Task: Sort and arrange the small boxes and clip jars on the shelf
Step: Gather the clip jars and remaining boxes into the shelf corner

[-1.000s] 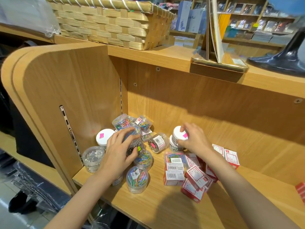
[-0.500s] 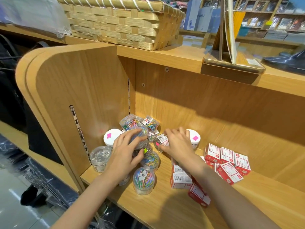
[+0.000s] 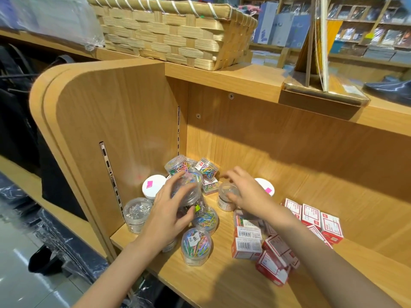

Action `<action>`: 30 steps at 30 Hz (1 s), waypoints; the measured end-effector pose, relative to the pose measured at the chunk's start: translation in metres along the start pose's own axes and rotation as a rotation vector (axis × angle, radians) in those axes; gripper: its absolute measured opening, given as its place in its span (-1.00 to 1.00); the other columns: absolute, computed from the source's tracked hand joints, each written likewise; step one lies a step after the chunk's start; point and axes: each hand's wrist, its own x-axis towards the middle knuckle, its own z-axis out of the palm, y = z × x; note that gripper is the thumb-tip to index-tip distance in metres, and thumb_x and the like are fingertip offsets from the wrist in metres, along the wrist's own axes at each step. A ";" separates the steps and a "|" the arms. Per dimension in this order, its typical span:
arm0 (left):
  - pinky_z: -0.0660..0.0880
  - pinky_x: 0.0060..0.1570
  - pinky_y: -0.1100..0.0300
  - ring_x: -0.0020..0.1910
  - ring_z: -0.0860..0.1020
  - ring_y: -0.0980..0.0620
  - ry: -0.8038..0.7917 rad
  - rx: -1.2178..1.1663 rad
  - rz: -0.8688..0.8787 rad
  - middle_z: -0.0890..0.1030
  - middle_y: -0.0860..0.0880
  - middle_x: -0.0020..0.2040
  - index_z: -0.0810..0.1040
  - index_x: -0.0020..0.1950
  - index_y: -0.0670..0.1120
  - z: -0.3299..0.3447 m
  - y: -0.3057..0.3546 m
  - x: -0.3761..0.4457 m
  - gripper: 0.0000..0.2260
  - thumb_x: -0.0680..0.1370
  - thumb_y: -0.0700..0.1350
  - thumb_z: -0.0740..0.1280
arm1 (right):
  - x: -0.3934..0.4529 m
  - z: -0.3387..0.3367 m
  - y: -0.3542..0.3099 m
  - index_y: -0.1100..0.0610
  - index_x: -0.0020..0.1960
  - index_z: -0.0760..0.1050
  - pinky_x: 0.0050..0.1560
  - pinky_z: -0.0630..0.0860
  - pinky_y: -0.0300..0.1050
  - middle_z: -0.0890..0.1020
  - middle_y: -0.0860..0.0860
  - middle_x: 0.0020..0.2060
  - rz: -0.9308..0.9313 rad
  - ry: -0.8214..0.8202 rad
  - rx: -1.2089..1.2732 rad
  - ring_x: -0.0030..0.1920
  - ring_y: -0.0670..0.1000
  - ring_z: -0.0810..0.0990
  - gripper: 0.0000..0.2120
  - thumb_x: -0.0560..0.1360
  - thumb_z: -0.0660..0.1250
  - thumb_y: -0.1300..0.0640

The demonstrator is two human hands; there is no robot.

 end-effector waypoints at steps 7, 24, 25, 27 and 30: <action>0.09 0.27 0.49 0.29 0.24 0.22 -0.075 -0.027 -0.044 0.31 0.03 0.32 0.38 0.34 -0.16 -0.016 -0.013 0.002 -0.37 0.39 0.17 0.29 | 0.025 0.020 -0.046 0.02 0.37 0.22 -0.05 0.41 -0.37 0.45 -0.15 0.08 -0.065 -0.181 0.311 -0.12 -0.28 0.46 -0.27 0.31 0.52 0.07; 0.44 0.09 0.11 0.17 0.37 0.07 -0.147 0.331 -0.087 0.51 0.05 0.15 0.45 0.25 0.01 -0.027 -0.039 -0.010 -0.57 0.49 0.16 0.08 | 0.012 0.021 -0.036 0.02 0.37 0.25 0.16 0.28 -0.26 0.49 -0.01 0.23 -0.007 0.073 0.304 0.21 -0.08 0.41 -0.33 0.34 0.47 0.12; 0.42 0.11 0.10 0.19 0.37 0.07 -0.154 0.300 -0.102 0.49 0.06 0.17 0.45 0.25 0.01 -0.028 -0.040 -0.010 -0.55 0.47 0.17 0.07 | 0.011 0.021 -0.037 0.03 0.36 0.26 0.13 0.25 -0.32 0.48 -0.02 0.23 -0.012 0.085 0.302 0.20 -0.11 0.41 -0.34 0.34 0.47 0.13; 0.38 0.18 0.07 0.21 0.39 0.04 -0.171 0.283 -0.115 0.48 0.06 0.19 0.45 0.25 0.01 -0.029 -0.039 -0.009 -0.54 0.46 0.18 0.06 | 0.010 0.019 -0.036 0.03 0.34 0.29 0.14 0.28 -0.29 0.50 -0.02 0.21 -0.003 0.123 0.307 0.20 -0.08 0.44 -0.35 0.33 0.48 0.14; 0.31 0.24 0.00 0.18 0.43 -0.01 -0.174 0.338 -0.090 0.50 0.03 0.17 0.47 0.23 0.01 -0.029 -0.038 -0.009 -0.57 0.48 0.15 0.06 | 0.004 0.011 -0.034 0.04 0.31 0.31 0.18 0.40 -0.16 0.52 -0.01 0.16 0.020 0.154 0.355 0.17 -0.07 0.48 -0.36 0.31 0.50 0.16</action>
